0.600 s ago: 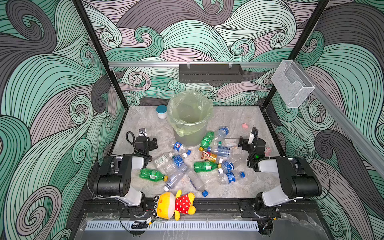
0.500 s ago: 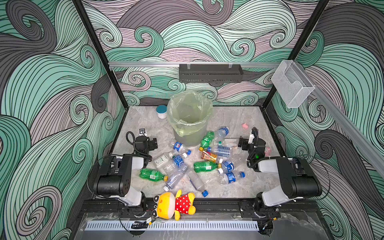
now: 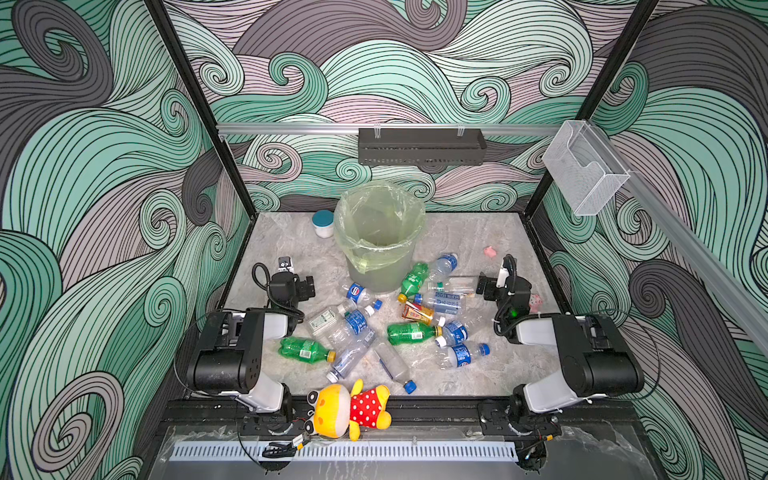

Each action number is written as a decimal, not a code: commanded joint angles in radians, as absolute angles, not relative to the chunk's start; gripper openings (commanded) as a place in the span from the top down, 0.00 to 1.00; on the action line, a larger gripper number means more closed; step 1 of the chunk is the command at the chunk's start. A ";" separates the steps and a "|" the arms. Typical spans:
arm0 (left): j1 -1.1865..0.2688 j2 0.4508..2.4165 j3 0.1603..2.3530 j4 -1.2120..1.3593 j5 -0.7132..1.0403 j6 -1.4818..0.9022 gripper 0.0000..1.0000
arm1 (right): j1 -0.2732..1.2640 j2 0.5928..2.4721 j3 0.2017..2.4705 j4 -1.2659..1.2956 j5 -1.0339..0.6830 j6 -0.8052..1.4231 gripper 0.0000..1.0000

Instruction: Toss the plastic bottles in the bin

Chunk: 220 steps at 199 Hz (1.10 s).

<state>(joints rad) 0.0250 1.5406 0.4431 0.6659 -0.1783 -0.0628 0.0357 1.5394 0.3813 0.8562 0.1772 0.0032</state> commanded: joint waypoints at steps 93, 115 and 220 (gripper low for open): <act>0.035 1.523 0.476 0.660 -0.169 -0.057 0.01 | 0.041 1.534 0.391 0.868 0.183 -0.003 0.00; 0.034 1.522 0.472 0.665 -0.170 -0.054 0.01 | 0.041 1.530 0.389 0.871 0.183 -0.004 0.00; 0.029 1.202 0.719 0.052 -0.386 -0.182 0.01 | 0.056 1.237 0.720 0.083 0.155 0.202 0.00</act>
<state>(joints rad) 0.0250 1.2510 0.6109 0.2985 -0.2897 -0.0971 0.0475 1.2888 0.6365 0.3645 0.1947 0.0765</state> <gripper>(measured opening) 0.987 0.996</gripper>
